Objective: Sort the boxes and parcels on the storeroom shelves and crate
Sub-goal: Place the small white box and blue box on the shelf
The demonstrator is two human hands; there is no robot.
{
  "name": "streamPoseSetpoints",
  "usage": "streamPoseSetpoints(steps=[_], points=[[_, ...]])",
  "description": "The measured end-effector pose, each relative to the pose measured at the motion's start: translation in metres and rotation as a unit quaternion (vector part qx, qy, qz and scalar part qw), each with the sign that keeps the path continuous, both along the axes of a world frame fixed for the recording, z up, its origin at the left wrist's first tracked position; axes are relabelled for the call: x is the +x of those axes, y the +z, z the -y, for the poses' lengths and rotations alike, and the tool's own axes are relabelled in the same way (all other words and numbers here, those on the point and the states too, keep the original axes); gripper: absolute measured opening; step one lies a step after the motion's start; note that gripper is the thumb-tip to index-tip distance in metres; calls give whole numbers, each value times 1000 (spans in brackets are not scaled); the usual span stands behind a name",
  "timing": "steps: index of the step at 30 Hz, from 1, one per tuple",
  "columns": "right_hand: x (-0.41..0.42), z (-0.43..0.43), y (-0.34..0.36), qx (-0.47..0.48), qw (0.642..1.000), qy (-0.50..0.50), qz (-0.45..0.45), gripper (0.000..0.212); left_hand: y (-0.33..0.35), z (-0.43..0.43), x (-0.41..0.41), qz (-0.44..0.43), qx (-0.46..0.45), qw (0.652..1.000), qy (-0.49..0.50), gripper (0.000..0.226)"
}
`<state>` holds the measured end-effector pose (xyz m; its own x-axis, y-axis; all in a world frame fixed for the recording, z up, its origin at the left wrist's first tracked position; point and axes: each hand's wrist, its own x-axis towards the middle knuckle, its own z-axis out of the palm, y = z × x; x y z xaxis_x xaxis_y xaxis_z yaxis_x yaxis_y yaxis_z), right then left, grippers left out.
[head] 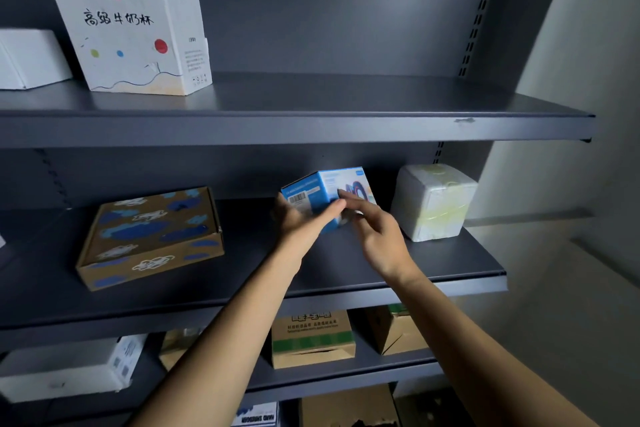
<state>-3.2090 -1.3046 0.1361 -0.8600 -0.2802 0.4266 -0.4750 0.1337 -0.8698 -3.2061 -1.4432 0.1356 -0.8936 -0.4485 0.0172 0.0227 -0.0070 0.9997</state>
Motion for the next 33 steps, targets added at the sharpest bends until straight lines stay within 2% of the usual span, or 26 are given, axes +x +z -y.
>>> streamPoseSetpoints(steps=[2,4,7,9,11,15,17,19,21,22,24,27,31,33], points=[[-1,-2,0,31,999,-11,-4,51,-1,3,2,4,25,1000,1,91],[-2,-7,0,51,997,-46,-27,41,-1,8,4,5,63,998,5,62],[-17,-21,-8,85,982,-158,-62,25,-2,13,6,-1,90,996,15,39],[-24,-30,-10,43,982,-183,17,30,-2,16,8,2,107,994,9,45],[-24,-37,-8,-21,979,-168,114,34,-2,18,9,8,121,992,-20,54],[-17,-43,-7,-99,953,-55,281,32,-3,19,10,-5,161,985,-62,23],[-17,-43,-10,-137,940,-26,310,32,-5,18,8,-4,162,985,-56,19],[-19,-40,-12,-170,940,-52,290,44,-9,17,3,10,114,993,-4,14],[-18,-34,-10,-172,949,-91,248,55,-12,16,1,22,-11,999,44,29],[-18,-30,-10,-149,957,-119,220,65,-13,14,2,24,-61,996,59,40],[-20,-27,-11,-62,972,-168,152,91,-14,8,2,0,-112,991,67,44],[-14,-21,-9,34,978,-186,83,98,-8,-7,3,-23,-127,992,14,38],[-7,-13,-14,56,983,-175,-17,103,-2,-21,2,-45,-89,995,-22,17],[-6,-11,-15,59,984,-162,-43,101,0,-20,1,-32,-61,997,-20,23]])
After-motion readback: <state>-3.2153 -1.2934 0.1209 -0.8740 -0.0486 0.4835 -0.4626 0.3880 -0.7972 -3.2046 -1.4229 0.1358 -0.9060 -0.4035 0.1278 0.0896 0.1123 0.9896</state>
